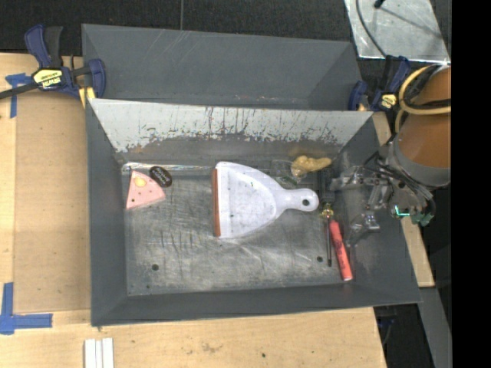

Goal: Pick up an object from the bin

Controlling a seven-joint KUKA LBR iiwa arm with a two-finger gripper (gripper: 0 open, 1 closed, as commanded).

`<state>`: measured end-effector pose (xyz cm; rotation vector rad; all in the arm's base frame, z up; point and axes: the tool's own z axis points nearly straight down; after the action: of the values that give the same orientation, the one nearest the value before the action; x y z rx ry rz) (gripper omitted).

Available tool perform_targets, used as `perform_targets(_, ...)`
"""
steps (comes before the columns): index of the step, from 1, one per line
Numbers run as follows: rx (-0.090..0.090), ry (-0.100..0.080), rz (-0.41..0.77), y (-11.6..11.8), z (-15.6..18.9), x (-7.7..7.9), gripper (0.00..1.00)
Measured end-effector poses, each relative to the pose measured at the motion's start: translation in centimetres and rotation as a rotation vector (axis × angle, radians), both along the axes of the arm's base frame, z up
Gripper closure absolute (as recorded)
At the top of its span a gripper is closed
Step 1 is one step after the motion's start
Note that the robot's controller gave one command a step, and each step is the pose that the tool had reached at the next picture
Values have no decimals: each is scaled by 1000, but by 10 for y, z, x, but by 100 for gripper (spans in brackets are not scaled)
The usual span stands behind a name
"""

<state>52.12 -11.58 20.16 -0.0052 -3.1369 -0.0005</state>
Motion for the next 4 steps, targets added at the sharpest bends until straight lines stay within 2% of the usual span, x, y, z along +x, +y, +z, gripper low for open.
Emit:
perform_targets(1,-1,-8,3,1,4,2,0)
perform_targets(2,-2,-12,102,7,-45,33,0)
perform_targets(3,-1,-8,4,19,-66,64,0)
perform_targets(4,-2,-10,204,19,-69,82,0)
